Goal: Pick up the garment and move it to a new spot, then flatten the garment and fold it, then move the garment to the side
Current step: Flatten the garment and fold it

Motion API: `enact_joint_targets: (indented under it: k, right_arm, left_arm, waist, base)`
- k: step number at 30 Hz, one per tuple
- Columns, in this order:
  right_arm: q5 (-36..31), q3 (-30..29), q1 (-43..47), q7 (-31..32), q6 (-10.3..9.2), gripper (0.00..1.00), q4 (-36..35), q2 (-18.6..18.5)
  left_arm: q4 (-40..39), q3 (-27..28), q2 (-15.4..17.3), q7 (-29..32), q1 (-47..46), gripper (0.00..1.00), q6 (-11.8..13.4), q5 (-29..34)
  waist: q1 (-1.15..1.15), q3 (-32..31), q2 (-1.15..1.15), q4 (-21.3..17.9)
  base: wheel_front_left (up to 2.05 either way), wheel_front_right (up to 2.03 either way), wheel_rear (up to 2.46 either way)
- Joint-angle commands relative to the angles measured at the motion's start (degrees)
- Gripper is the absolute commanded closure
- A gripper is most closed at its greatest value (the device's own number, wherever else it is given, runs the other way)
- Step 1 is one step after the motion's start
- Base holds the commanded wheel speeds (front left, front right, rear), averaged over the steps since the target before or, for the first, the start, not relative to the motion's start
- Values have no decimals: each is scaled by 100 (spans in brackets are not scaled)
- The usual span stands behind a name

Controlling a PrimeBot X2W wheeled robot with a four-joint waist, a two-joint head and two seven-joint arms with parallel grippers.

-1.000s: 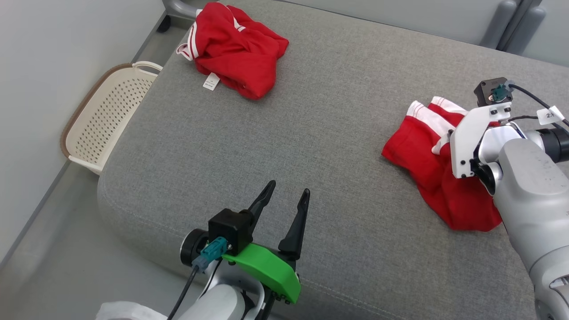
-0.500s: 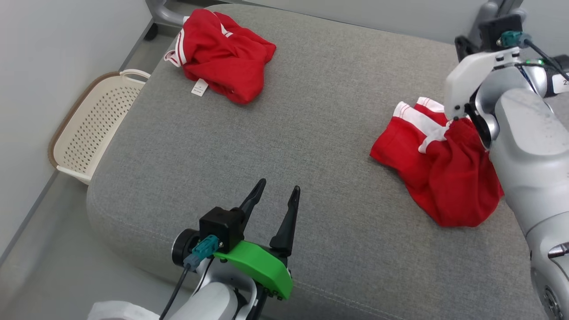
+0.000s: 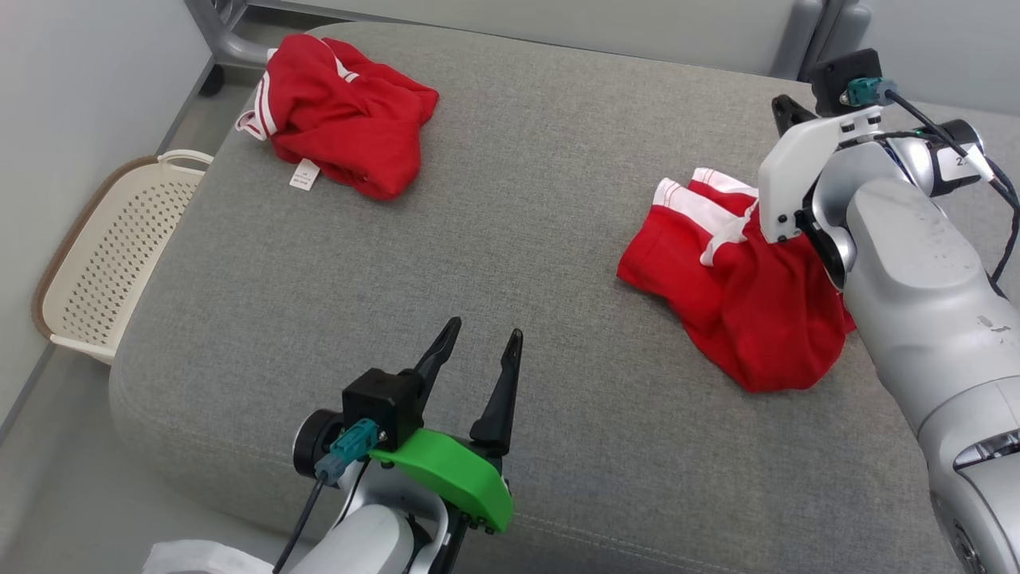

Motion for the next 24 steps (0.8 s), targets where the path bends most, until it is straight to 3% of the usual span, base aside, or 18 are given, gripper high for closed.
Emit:
enact_joint_targets:
  k: [1,2,3,4,5,6,12,23,24]
  right_arm:
    - [46,37,84,32,-4,100,37,-28]
    - [84,89,121,110,-4,100,108,-44]
    - [119,144,149,165,-4,91,157,-61]
    - [164,192,154,231,-4,72,203,-87]
    - [213,244,166,301,-4,45,245,-104]
    - [273,286,182,371,-4,0,284,-113]
    - [664,630,242,948,-4,0,420,-154]
    - [1584,1499,381,2157,-3,0,6,-424]
    - [1670,1572,392,2274,-4,6,-46,-467]
  left_arm:
    - [-18,17,42,-1,63,0,15,-28]
    - [-29,12,39,-2,57,0,25,-24]
    - [-37,9,38,-2,49,0,32,-20]
    - [-45,5,35,-1,37,0,37,-15]
    - [-56,-4,26,-1,24,0,41,-8]
    - [-66,-11,15,-2,9,0,41,-3]
    - [-70,-37,-35,-28,-8,0,39,-34]
    - [45,-67,-161,-146,-9,0,-15,-101]
    - [59,-71,-169,-152,-15,0,-21,-101]
  waist:
    - [0,26,0,-25]
    - [0,38,0,-32]
    - [0,48,0,-36]
    - [0,63,0,-36]
    - [0,80,0,-31]
    - [0,99,0,-21]
    - [0,189,0,72]
    - [0,275,0,264]
    - [0,281,0,280]
  base:
    - [0,0,0]
    - [0,0,0]
    - [0,0,0]
    - [0,0,0]
    - [0,0,0]
    - [0,0,0]
    - [0,0,0]
    - [0,0,0]
    - [0,0,0]
